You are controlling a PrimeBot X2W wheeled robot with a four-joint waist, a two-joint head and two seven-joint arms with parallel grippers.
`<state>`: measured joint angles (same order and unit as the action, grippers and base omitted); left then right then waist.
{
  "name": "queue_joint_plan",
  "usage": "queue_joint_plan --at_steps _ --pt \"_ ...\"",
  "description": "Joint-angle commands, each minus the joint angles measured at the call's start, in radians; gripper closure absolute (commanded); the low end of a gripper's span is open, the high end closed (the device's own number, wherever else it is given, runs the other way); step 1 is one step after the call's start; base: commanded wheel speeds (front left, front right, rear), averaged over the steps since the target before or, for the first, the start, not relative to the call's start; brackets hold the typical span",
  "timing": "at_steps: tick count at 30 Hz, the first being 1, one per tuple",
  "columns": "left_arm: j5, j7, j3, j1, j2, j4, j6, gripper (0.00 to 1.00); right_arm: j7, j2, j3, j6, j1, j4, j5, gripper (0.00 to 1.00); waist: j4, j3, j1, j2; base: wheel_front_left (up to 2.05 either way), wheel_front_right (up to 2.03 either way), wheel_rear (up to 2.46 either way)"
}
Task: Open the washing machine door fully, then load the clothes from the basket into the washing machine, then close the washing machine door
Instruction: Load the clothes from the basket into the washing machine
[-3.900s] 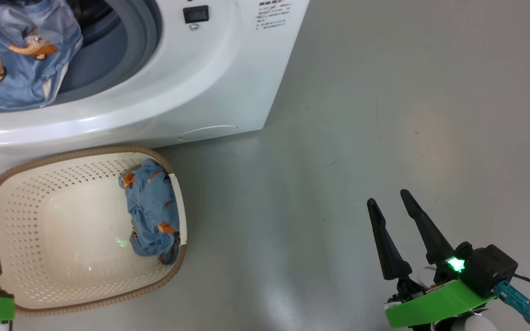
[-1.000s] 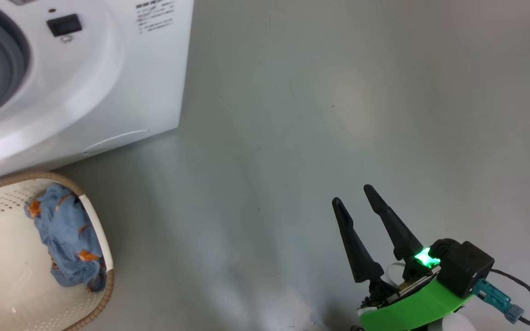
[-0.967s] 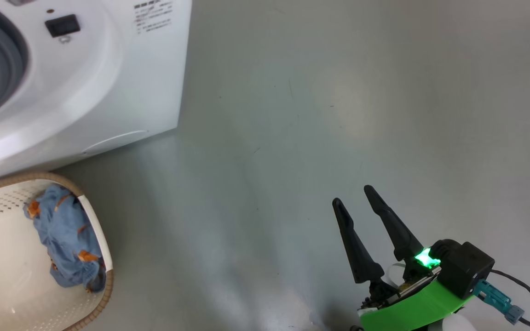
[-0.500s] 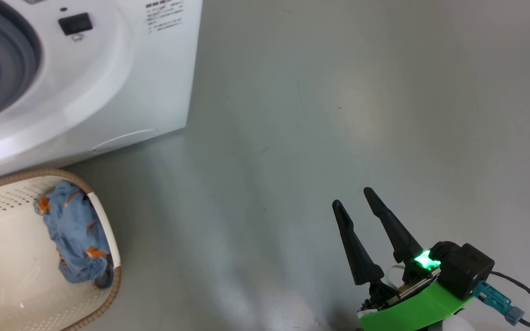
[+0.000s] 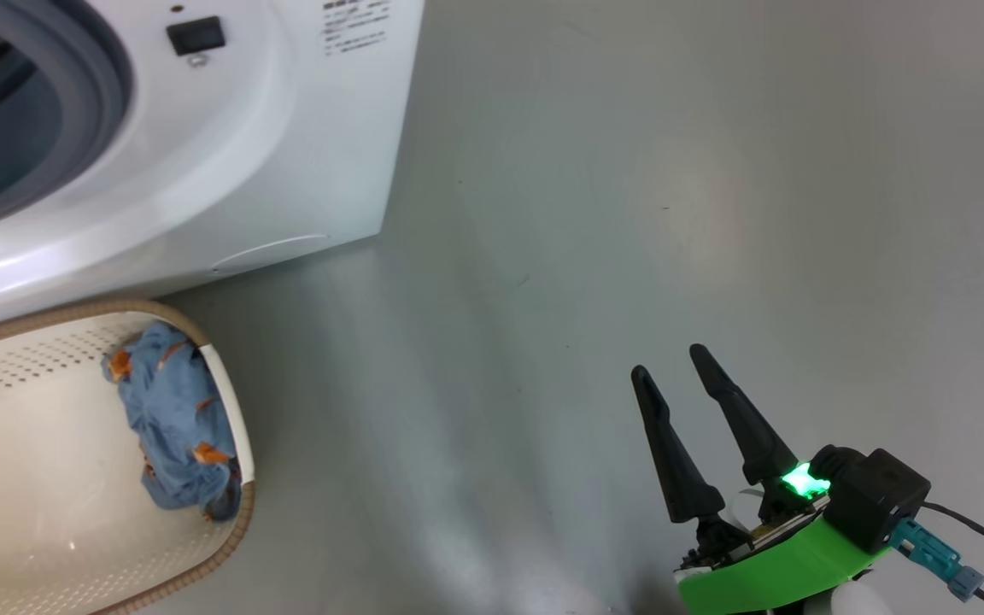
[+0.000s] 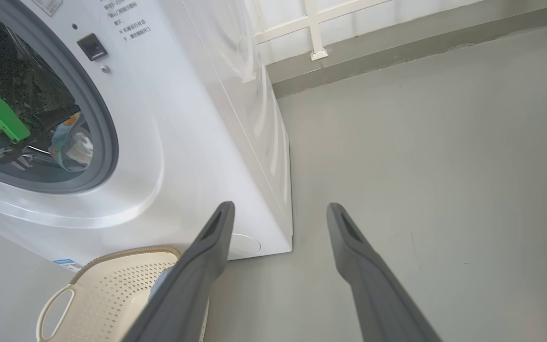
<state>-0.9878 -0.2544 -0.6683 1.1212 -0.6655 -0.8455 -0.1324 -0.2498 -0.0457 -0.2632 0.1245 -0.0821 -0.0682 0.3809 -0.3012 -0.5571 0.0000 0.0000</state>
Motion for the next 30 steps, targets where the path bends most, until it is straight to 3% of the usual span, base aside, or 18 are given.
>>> queue_joint_plan --at_steps 1,6,16,30 --pt "-0.005 -0.007 0.039 -0.012 -0.049 0.031 0.002 0.00 -0.012 -0.004 -0.014 0.006 0.003 -0.018 -0.002 0.00 0.012 0.001 0.0000 0.0000 0.00 0.00 0.00" --pt "0.040 -0.007 0.153 -0.111 -0.022 0.108 0.002 0.00 -0.012 -0.004 0.008 0.006 -0.004 -0.013 -0.020 0.00 0.043 0.013 0.0000 0.0000 0.00 0.00 0.00" --pt "0.173 -0.007 0.378 -0.327 0.100 0.219 0.002 0.00 -0.012 -0.004 0.053 0.006 0.014 0.015 -0.064 0.00 0.099 0.075 0.0000 0.0000 0.00 0.00 0.00" --pt "0.341 -0.007 0.560 -0.633 0.240 0.376 0.002 0.00 -0.012 -0.004 0.112 0.006 0.065 0.063 -0.113 0.00 0.158 0.210 0.0000 0.0000 0.00 0.00 0.00"
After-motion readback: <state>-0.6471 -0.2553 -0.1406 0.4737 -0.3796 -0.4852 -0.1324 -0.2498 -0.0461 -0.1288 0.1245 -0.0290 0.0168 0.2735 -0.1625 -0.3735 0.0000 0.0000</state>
